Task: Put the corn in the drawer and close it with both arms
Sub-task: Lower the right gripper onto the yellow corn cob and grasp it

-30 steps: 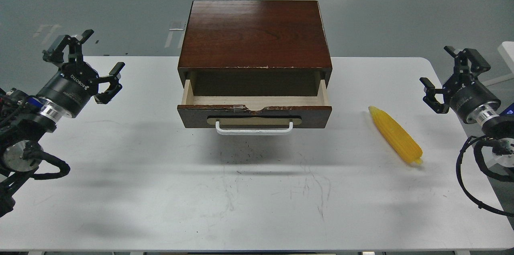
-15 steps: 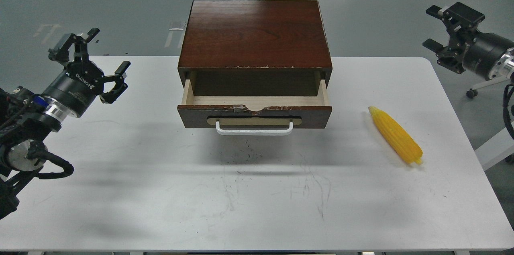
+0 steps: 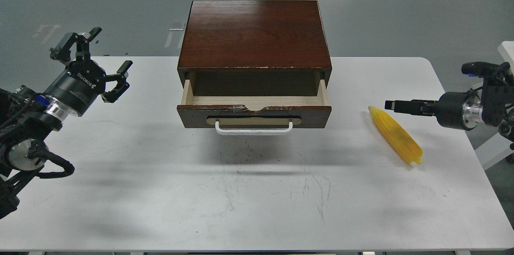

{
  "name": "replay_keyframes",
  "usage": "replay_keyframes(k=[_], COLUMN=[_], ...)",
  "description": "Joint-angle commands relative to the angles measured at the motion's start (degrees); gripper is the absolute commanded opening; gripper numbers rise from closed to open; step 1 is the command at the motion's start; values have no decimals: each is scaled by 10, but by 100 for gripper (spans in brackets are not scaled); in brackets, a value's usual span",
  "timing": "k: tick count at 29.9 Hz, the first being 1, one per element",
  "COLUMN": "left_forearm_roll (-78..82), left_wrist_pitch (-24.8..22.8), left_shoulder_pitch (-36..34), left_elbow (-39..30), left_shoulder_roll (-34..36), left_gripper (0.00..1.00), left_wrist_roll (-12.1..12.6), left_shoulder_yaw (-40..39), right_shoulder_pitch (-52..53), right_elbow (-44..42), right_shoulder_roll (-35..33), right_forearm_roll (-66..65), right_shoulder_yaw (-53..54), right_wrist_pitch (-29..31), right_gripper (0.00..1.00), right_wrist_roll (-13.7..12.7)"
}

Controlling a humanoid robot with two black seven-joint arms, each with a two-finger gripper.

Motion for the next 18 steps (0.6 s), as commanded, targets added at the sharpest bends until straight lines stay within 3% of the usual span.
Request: replay_keyframes(k=[1, 9, 13, 15, 17, 18], left_forearm_roll=[0, 0, 0, 0, 0, 0], left_wrist_pitch=[0, 0, 0, 0, 0, 0], left_shoulder_pitch=[0, 0, 0, 0, 0, 0], left_elbow=[-2, -4, -4, -4, -4, -4], left_shoulder_roll=[-1, 2, 3, 3, 3, 3], left_gripper=[100, 100, 100, 100, 100, 100], left_wrist_roll=[0, 0, 0, 0, 0, 0], left_shoulder_yaw=[1, 1, 1, 1, 1, 1], right_shoulder_pitch=[-5, -1, -3, -4, -5, -4], right_elbow=[-7, -40, -47, -52, -52, -52], right_shoulder_roll=[5, 48, 60, 63, 63, 62], right_forearm_roll=[-16, -30, -30, -30, -30, -30], right_shoulder_yaw=[-7, -80, -83, -84, -96, -101], right_wrist_pitch=[-6, -8, -8, -8, -8, -8], right_gripper=[100, 99, 91, 76, 36, 24], right_wrist_roll=[0, 0, 0, 0, 0, 0])
